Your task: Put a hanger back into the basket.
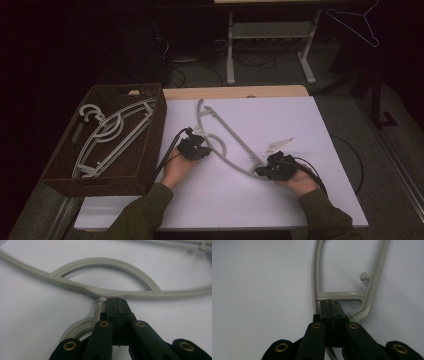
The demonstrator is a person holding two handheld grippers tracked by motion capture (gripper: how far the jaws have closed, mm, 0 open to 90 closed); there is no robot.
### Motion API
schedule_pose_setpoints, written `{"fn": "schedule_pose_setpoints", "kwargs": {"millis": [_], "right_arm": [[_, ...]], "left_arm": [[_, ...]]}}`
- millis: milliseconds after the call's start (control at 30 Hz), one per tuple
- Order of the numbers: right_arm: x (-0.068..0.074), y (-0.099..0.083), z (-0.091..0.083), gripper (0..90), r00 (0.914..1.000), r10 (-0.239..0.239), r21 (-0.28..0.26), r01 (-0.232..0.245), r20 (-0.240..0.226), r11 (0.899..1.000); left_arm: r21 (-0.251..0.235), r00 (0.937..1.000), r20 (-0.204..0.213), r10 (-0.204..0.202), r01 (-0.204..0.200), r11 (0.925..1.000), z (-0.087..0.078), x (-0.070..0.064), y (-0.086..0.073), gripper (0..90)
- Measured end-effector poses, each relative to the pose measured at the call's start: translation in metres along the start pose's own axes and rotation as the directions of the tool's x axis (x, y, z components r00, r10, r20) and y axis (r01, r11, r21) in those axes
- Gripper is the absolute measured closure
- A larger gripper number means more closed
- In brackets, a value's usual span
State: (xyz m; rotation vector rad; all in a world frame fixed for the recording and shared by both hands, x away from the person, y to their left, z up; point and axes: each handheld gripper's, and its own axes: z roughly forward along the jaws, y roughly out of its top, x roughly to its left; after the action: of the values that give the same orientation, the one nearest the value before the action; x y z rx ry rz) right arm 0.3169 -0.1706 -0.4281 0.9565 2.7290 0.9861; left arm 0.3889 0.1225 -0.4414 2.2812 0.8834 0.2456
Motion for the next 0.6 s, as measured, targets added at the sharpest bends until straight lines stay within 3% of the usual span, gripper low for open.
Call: {"fn": "schedule_pose_setpoints", "kwargs": {"millis": [333,400,533,600], "right_arm": [[0.031,0.0,0.007,89.8,0.9934,-0.059,-0.008,0.058,-0.098,0.998],[0.043,0.005,0.012,89.8,0.9871,-0.067,-0.01,0.066,-0.146,0.998],[0.059,0.014,0.024,89.8,0.9786,-0.098,-0.017,0.096,-0.181,0.995],[0.069,0.019,0.029,89.8,0.9745,-0.103,-0.02,0.102,-0.199,0.995]], "left_arm": [[0.006,0.9998,0.017,0.006,-0.006,1.0,-0.001,-0.001,0.0,90.0],[0.005,0.9997,0.021,0.01,-0.01,0.9999,-0.001,-0.002,0.0,90.0],[-0.001,0.9995,0.03,0.003,-0.003,1.0,-0.003,-0.003,0.002,90.0],[0.008,0.9991,0.033,0.027,-0.027,0.9996,-0.004,-0.002,0.002,90.0]]}}
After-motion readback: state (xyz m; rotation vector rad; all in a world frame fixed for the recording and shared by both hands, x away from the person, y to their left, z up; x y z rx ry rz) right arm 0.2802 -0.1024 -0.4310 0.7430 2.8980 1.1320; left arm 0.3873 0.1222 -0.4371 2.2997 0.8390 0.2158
